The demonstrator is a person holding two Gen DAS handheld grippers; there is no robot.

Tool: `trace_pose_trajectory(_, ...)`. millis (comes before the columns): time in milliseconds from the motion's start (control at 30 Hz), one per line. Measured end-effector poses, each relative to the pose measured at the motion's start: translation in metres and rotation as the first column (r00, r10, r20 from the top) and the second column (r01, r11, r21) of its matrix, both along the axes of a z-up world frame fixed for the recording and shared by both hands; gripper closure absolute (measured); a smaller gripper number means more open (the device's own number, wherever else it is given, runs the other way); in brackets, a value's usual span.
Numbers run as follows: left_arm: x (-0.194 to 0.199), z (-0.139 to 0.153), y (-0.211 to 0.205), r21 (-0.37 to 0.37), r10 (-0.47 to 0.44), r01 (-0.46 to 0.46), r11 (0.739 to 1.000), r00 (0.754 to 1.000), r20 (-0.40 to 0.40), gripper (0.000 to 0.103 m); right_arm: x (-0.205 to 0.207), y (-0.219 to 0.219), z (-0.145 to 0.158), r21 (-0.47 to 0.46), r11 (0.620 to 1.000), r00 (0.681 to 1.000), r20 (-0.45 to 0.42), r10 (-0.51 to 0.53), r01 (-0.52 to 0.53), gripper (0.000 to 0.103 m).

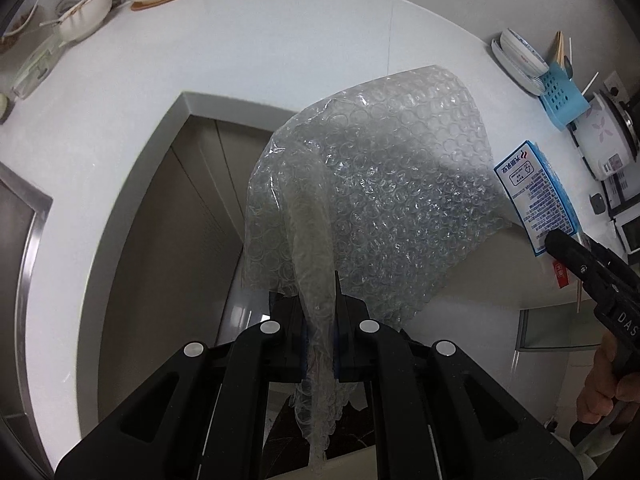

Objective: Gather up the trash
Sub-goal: 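Carry the bubble wrap and milk carton down over the wastebasket with both tools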

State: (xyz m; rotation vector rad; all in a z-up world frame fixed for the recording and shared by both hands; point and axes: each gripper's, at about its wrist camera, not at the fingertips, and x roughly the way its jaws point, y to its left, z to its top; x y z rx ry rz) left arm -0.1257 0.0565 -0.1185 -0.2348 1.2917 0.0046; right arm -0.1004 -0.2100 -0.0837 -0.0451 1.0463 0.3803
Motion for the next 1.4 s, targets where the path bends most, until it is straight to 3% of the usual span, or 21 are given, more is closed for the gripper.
trace_pose_trajectory(433, -0.019, -0.079, 0.001, 0.049, 0.056, -0.049, 0.998, 0.987, -0.152, 0.096, -0.002, 0.002, -0.072, 0.003, 0.999, 0.996, -0.088, 0.034, -0.034, 0.042)
trace_pose_trajectory(767, -0.014, -0.132, -0.019, 0.107, 0.009, 0.018, 0.994, 0.97, -0.241, 0.096, -0.006, 0.009, -0.118, -0.05, 0.998, 0.987, -0.155, 0.042, -0.05, 0.042)
trace_pose_trajectory(1233, 0.007, -0.192, -0.072, 0.196, -0.052, 0.127, 0.972, 0.936, -0.347, 0.096, 0.012, 0.014, -0.152, -0.067, 0.998, 0.974, -0.227, 0.005, -0.02, 0.042)
trace_pose_trajectory(1400, 0.01, -0.194, -0.07, 0.139, -0.076, 0.128, 0.982, 0.941, -0.331, 0.094, 0.019, 0.015, -0.154, -0.057, 0.998, 0.971, -0.24, -0.005, -0.009, 0.042)
